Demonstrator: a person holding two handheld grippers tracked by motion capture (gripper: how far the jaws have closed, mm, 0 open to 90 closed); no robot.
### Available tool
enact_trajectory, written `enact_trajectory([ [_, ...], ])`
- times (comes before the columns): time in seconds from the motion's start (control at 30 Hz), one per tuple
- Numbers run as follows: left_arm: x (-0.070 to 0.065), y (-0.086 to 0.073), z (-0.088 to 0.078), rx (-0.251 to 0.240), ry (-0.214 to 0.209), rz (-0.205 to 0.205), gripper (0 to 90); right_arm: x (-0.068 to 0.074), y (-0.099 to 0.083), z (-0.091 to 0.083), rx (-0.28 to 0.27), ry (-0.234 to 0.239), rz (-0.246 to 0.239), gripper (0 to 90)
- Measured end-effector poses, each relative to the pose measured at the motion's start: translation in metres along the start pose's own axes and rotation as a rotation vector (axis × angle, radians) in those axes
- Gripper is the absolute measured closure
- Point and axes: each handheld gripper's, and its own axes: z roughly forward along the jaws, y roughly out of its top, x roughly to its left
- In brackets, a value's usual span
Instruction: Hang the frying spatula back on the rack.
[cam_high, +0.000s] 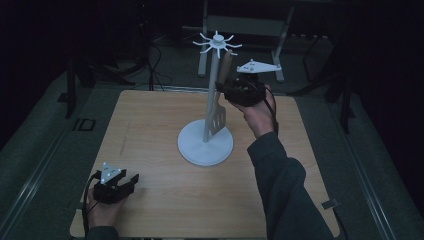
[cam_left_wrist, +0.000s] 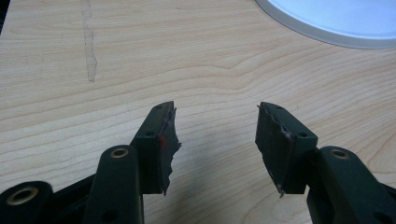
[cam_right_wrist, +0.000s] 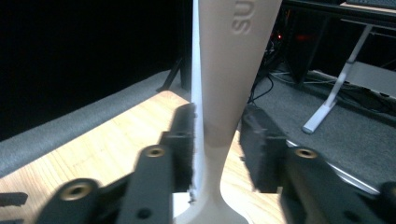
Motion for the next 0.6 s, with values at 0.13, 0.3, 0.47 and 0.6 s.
enact_trajectory([
  [0.13, -0.0001, 0.0000, 0.0000, 0.000, 0.001, 0.000, 48.0, 0.0003, -0.0012, -0.0022, -0.009, -0.024, -0.009, 45.8],
  [0.3, -0.0002, 0.0000, 0.0002, 0.000, 0.002, -0.001, 48.0, -0.0013, -0.0024, -0.0044, -0.009, -0.036, 0.002, 34.1],
  [0.47, -0.0002, 0.0001, 0.0002, 0.000, 0.001, 0.000, 47.9, -0.0028, -0.0040, -0.0066, -0.010, -0.044, 0.012, 28.0],
  [0.6, -0.0001, 0.0000, 0.0003, 0.002, 0.001, 0.001, 47.8, -0.0036, -0.0048, -0.0074, -0.010, -0.040, 0.012, 27.2],
])
